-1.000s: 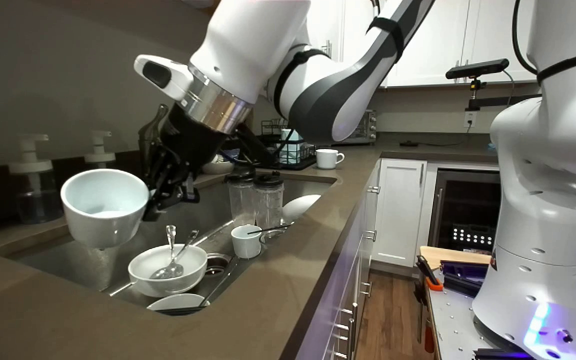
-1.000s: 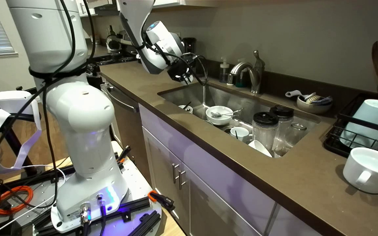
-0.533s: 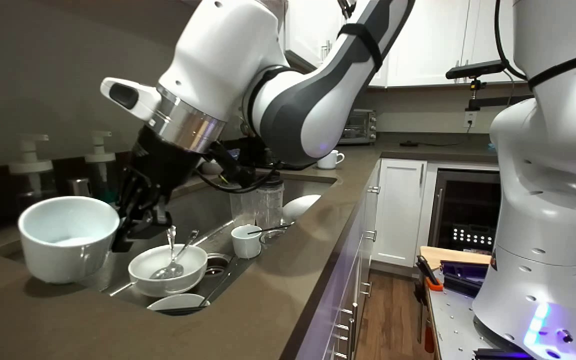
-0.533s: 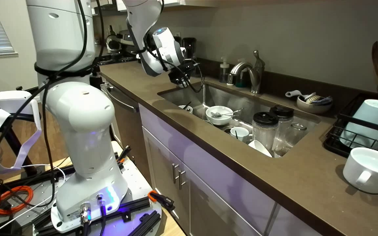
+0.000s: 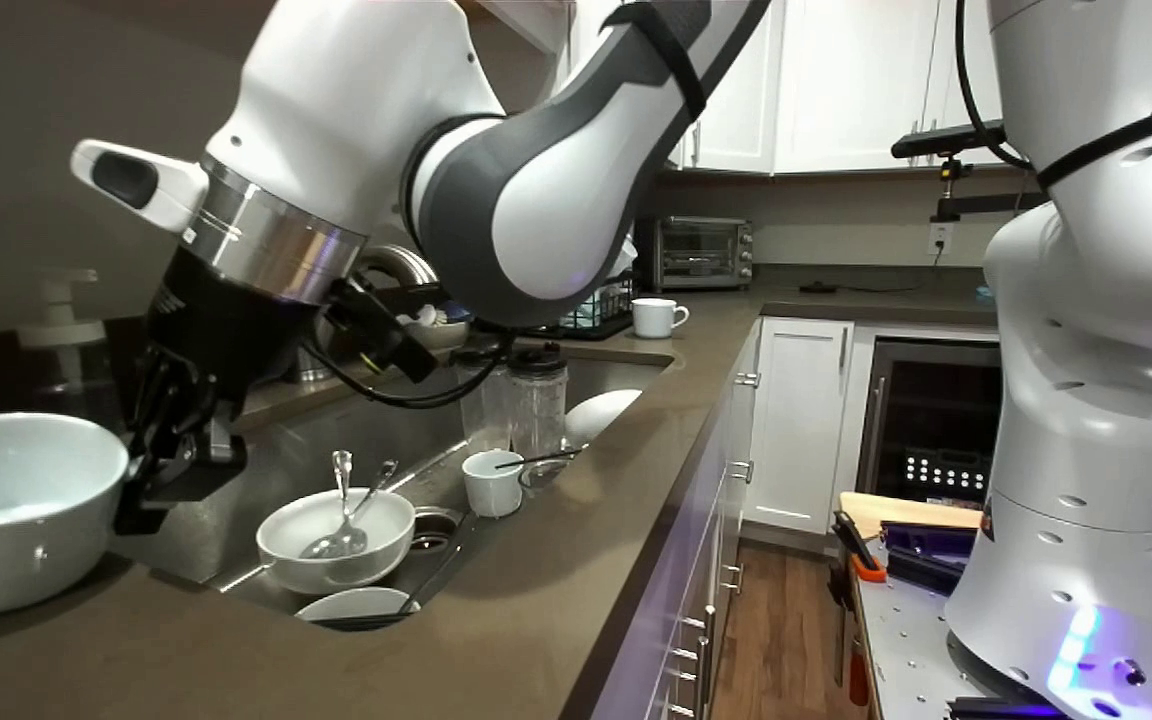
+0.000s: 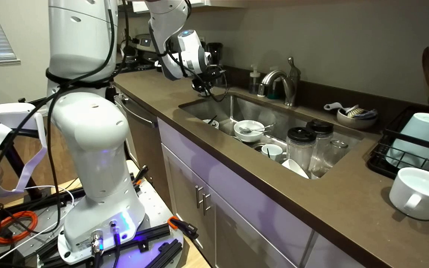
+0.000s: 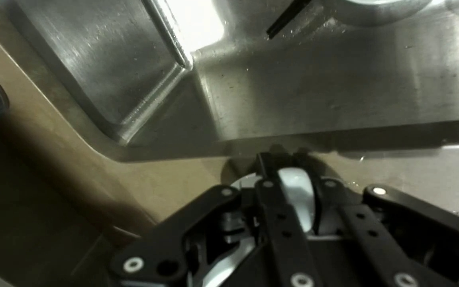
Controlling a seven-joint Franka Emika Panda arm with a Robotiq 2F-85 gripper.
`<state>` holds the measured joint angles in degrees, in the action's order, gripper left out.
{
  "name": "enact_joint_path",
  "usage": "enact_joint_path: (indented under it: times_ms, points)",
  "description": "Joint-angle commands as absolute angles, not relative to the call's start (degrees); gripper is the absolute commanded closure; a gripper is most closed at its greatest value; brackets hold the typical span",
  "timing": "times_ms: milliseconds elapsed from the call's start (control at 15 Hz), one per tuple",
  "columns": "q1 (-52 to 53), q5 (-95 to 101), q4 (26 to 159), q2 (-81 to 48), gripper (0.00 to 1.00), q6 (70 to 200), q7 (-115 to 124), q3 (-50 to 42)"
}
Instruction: Get the cup on the left and pour the water in the sink, and put it on the left side of the sink
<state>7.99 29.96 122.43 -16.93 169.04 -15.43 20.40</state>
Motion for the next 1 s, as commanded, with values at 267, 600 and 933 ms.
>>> enact_joint_path:
  times_ms: [267, 600, 933]
  points:
    - [8.66, 19.5, 116.0, -18.41, 0.94, 157.58, -22.18, 21.87]
    - [9.53, 13.53, 114.21, -18.24, 0.93, 154.19, -25.33, 22.11]
    - [9.97, 10.53, 113.82, -17.96, 0.94, 153.66, -26.59, 22.18]
